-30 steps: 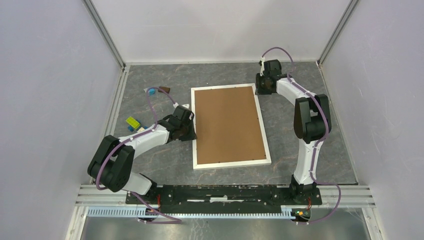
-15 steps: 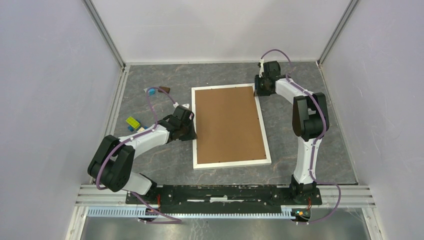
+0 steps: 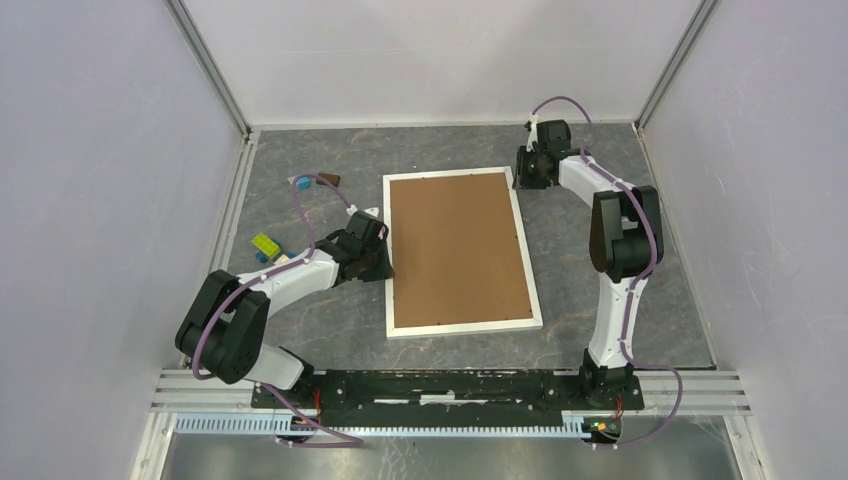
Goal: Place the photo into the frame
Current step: Install the photo frame at the center of the board.
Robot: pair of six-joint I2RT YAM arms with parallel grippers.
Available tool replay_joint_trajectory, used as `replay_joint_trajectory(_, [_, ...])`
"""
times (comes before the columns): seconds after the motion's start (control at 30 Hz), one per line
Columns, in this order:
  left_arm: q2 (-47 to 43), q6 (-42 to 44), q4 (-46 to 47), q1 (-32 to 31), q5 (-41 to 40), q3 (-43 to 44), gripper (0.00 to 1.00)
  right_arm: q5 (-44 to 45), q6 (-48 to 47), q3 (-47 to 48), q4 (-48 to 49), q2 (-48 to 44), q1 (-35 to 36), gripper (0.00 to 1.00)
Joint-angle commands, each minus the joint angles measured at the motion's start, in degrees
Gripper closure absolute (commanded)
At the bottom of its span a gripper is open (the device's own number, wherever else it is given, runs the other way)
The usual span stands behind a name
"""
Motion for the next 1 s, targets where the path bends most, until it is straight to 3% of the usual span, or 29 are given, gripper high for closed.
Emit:
replay_joint_trajectory(0.0, [2.43,1.77,0.41,-0.55,-1.68,-1.96,0.98,-2.21,1.05,-0.09,2.51,-2.82,-1.58,0.65])
replay_joint_trajectory(0.97, [2.31,1.73,0.64,-0.57,-1.62,-2.03,0.98,-6.1,1.04,-1.49,3.06,3.08,-0.36,0.65])
